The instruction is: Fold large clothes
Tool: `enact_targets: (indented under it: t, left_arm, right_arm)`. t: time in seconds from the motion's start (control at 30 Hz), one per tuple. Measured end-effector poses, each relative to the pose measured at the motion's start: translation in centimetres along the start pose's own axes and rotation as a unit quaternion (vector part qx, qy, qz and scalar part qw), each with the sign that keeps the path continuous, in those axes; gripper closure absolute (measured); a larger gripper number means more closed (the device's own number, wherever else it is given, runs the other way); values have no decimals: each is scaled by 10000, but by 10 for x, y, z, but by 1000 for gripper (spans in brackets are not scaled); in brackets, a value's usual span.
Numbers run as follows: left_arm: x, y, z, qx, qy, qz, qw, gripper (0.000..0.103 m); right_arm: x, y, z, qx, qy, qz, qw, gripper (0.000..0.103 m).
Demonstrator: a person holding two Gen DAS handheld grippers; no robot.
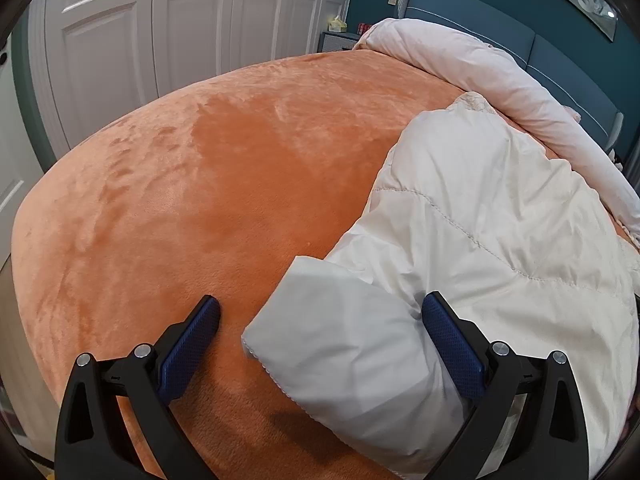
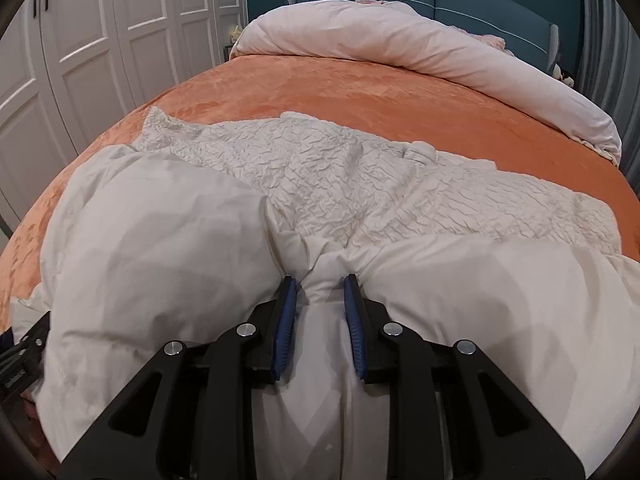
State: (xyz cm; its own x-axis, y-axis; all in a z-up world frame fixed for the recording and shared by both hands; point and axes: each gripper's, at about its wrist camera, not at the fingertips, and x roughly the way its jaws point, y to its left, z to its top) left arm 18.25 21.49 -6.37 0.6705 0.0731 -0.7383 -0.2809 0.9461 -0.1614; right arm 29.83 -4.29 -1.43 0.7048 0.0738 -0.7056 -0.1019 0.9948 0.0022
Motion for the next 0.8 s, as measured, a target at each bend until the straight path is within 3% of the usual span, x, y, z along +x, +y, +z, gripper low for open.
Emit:
enact_targets:
  t: [0.23,0.43,0.67,0.8]
  left_arm:
    - [-1,-1,-1,1,-12,16,10000,5]
    - [-1,-1,-2,-16,-17,-9,10000,5]
    - [-2,-1,-2,-26,-23,-8,10000,5]
    - [-3,0,-1,-16,4,-35,10000,5]
  right_arm:
    - [-25,1,-7,143,81,43,9999,79]
    - [-62,5,-39,323,190,289,9989,79]
    - [-96,38,-118,-478,117,97,9987,79]
    - [-104,50,-134,-789,119,0,9968,79]
